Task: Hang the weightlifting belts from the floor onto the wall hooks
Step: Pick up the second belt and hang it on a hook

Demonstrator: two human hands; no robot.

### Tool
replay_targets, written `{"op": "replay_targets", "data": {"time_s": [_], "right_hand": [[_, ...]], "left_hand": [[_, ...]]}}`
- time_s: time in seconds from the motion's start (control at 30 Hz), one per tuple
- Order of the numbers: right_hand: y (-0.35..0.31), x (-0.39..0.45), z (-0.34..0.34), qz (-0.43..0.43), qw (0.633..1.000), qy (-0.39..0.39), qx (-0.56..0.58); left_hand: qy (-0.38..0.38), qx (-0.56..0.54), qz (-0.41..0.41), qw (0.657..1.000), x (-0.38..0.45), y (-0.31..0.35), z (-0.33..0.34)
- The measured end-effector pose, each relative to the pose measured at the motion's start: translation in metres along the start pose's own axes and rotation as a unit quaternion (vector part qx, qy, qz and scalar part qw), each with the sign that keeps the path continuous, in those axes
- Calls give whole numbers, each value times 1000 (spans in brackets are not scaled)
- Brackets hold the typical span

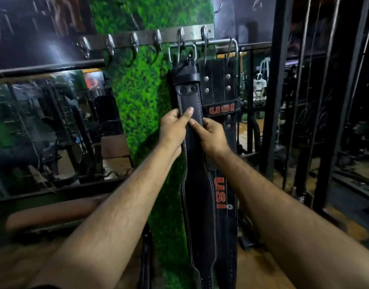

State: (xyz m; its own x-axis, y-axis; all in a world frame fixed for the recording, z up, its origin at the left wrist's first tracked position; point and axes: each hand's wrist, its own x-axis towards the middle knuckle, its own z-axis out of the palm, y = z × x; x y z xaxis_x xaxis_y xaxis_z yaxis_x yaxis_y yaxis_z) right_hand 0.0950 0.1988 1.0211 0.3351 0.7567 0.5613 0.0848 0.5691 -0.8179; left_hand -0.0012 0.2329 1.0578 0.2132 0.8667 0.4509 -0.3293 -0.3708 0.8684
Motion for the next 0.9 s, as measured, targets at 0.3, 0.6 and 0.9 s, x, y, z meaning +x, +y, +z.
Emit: {"op": "replay_targets", "data": {"time_s": [0.3, 0.6, 0.9], "right_hand": [[98, -66, -25, 86, 992, -55, -73], [167, -115, -43, 126, 985, -81, -87], [272, -185, -53, 235, 952, -90, -175]], "left_hand": [[-4, 62, -75, 995, -59, -111, -50], [3, 104, -153, 983, -105, -176, -73], [-26, 171, -279, 945, -157, -287, -118]]}}
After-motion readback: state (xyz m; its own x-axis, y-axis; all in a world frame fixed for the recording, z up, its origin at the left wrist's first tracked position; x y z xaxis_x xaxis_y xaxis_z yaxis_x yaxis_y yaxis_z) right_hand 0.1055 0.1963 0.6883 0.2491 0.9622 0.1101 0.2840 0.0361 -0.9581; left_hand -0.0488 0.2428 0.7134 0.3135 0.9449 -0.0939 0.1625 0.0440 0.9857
